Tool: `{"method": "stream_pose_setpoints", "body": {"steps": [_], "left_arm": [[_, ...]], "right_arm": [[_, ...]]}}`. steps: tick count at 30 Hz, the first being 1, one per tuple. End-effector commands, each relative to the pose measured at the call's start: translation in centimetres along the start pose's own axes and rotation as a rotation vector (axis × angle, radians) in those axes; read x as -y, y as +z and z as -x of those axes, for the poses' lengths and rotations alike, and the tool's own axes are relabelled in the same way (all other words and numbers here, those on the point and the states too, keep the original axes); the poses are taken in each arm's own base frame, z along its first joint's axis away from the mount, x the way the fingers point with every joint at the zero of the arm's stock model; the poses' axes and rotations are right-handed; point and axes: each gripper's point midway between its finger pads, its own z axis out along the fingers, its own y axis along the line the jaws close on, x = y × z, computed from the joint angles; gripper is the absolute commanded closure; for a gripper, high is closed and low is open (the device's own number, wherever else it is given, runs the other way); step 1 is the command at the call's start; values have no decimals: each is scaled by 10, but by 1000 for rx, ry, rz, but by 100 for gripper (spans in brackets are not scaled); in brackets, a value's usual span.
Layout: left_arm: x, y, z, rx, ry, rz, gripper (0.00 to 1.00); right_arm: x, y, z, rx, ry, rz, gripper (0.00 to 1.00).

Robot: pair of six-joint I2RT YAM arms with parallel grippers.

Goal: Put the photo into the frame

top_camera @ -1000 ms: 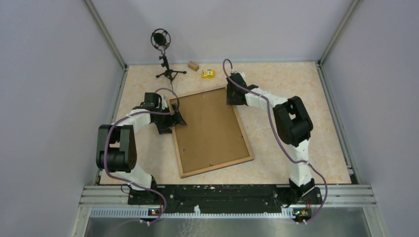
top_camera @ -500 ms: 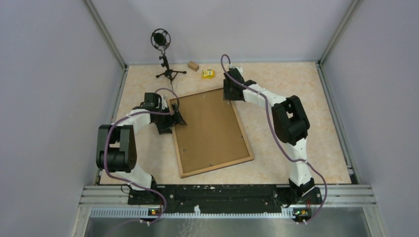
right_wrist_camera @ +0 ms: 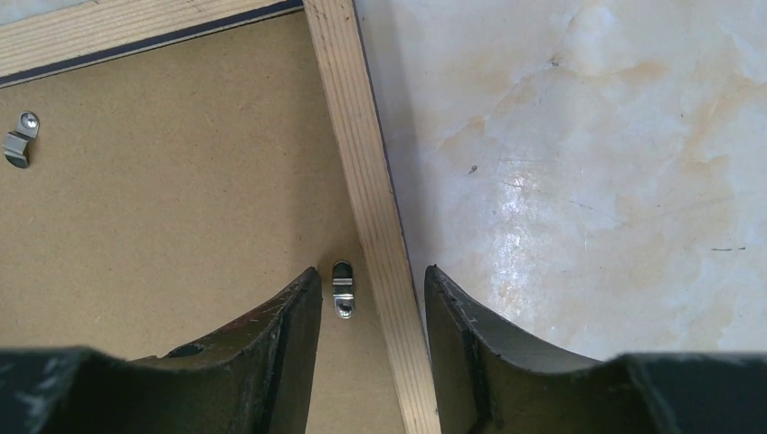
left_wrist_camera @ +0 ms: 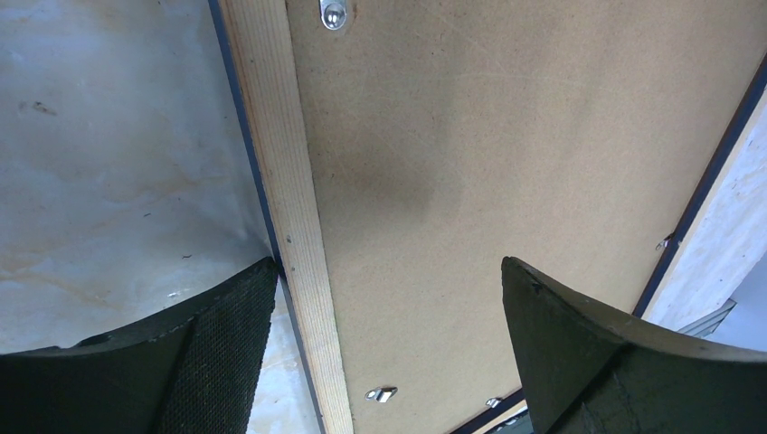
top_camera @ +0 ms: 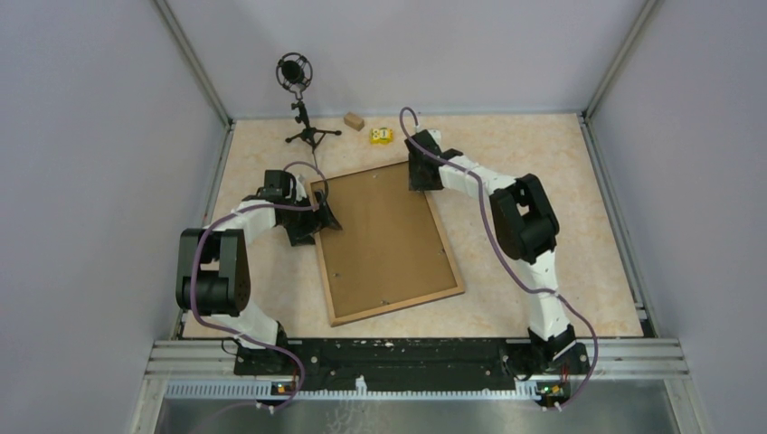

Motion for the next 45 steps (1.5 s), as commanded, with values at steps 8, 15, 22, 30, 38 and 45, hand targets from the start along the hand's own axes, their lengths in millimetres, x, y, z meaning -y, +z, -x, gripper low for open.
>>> {"method": "stream_pose_setpoints", "body": {"steps": [8, 15, 22, 30, 38, 45], "left_arm": [[8, 1, 1, 7, 17, -49, 5], [8, 1, 1, 6, 16, -48, 5], [8, 1, 1, 7, 16, -48, 5], [8, 0, 2, 10, 16, -49, 5], [8, 1, 2, 10, 18, -49, 4], [12, -1, 3, 19, 30, -68, 2]], "right_arm": [[0, -3, -12, -46, -27, -36, 58], [1, -3, -15, -56, -27, -33, 64], [1, -3, -17, -64, -27, -37, 72], [-1, -1, -20, -73, -18, -23, 82], [-6, -3, -21, -70, 2, 5, 91], [0, -7, -19, -53, 37, 16, 98]]}}
